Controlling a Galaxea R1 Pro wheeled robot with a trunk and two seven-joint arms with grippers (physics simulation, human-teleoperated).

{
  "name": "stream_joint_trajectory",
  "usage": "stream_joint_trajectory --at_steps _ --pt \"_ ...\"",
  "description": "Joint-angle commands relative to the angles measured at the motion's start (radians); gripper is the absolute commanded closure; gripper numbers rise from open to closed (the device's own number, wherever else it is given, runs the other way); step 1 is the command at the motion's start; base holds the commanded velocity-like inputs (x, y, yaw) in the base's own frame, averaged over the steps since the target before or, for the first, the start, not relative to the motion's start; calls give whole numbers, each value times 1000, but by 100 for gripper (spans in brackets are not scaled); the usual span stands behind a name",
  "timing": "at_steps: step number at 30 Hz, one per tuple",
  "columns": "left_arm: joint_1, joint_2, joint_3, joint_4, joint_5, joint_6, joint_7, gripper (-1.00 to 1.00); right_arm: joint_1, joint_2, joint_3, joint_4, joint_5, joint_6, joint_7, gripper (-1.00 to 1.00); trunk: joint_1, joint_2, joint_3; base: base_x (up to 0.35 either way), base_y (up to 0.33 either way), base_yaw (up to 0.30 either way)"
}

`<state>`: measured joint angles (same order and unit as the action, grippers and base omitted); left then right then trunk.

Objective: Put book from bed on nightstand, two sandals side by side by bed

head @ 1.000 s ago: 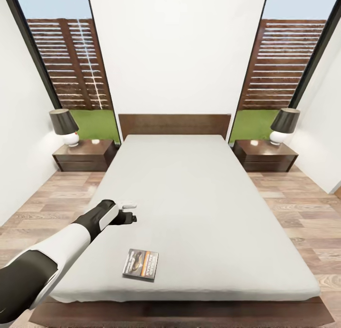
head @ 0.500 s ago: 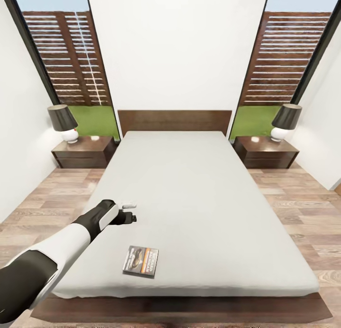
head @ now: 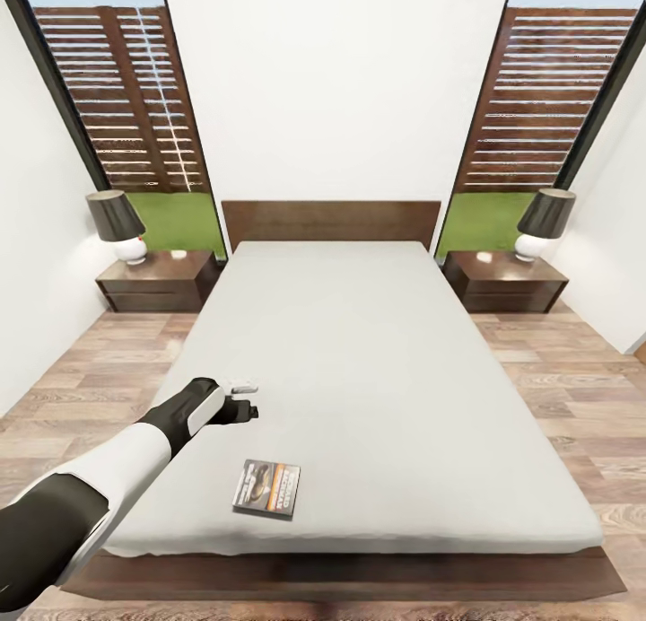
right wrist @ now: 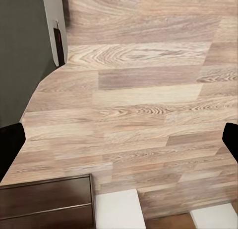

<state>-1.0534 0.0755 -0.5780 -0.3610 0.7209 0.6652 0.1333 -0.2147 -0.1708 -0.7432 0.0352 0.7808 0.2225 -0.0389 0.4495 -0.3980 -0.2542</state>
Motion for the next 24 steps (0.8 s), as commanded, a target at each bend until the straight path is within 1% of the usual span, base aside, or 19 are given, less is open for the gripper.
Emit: stream_joint_trajectory --at_steps 1,12,15,16,18,20,21,24 --pt "-1 1 -6 -2 11 2 10 -100 -2 -1 -8 3 10 1 -4 -100 0 -2 -4 0 0 0" --pt "-12 4 0 1 14 5 31 -100 2 -2 -9 2 9 0 -4 -100 0 -2 -22 0 0 0" --pt "-27 4 0 2 14 9 35 -100 2 -2 -9 3 10 0 -4 -100 0 -2 -26 0 0 0" --pt "-41 4 1 3 15 18 37 -100 2 -1 -9 3 10 0 -4 -100 0 -2 -28 0 0 0" --pt "-81 4 1 4 17 63 41 -100 3 -1 -9 3 10 -1 -4 -100 0 -2 -31 0 0 0" --pt "-126 5 2 5 19 135 42 -100 3 0 -9 3 10 0 -4 -100 0 -2 -35 0 0 0" --pt "-126 5 2 5 19 135 42 -100 3 0 -9 3 10 0 -4 -100 0 -2 -36 0 0 0" --pt "-181 8 3 5 20 231 45 -100 3 0 -8 3 11 -1 -4 -100 0 -2 -41 0 0 0"
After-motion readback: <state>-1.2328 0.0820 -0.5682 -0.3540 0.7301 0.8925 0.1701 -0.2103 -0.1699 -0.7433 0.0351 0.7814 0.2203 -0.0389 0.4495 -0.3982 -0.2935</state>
